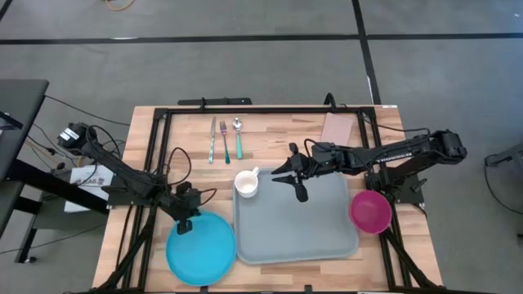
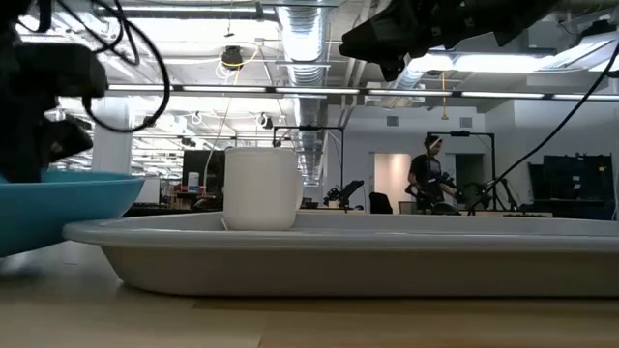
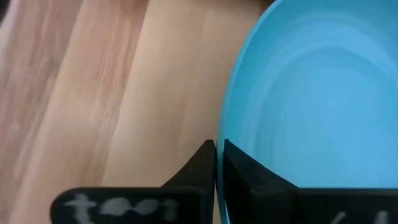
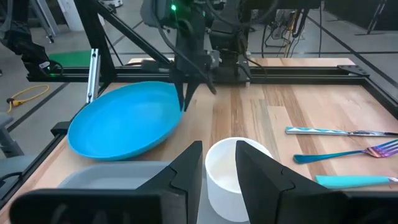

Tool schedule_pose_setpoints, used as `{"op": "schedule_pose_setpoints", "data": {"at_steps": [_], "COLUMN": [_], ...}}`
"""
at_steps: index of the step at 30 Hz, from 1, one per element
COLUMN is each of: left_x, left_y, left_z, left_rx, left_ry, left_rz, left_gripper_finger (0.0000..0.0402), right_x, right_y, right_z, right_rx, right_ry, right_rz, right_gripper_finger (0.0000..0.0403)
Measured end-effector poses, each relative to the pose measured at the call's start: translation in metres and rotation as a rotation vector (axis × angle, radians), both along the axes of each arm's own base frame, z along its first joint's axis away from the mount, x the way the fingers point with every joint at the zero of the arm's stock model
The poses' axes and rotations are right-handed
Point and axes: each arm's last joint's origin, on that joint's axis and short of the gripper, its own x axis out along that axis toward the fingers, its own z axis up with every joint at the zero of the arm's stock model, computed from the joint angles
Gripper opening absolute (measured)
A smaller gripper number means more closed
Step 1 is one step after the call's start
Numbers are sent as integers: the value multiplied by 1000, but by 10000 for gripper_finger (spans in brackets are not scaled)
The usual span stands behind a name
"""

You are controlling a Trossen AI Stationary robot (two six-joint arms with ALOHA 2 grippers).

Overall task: Set up tray
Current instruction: Put the blue plate on the gray serving tray to the bottom right of the white mug

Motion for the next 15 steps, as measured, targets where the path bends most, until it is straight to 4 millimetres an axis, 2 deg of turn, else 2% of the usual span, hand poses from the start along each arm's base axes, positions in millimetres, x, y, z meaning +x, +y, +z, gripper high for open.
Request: {"op": "schedule_pose_setpoints", "data": {"at_steps": [7, 11, 15], "left_x": [12, 23, 38], "left_y": [-6, -10, -11], "left_z": [43, 77, 96], "left_rx": [64, 92, 137], "left_ry": [-38, -167, -254], "left_rz": [-41, -35, 9], "left_gripper_finger": [0, 0, 0], "right_x": [0, 0, 1], "right_y": [0, 0, 0], "right_z": [0, 1, 3], "right_rx": [0, 0, 1], "right_ry": [0, -7, -31], "right_rz": [0, 0, 0], "right_gripper_finger": [91, 91, 91]}}
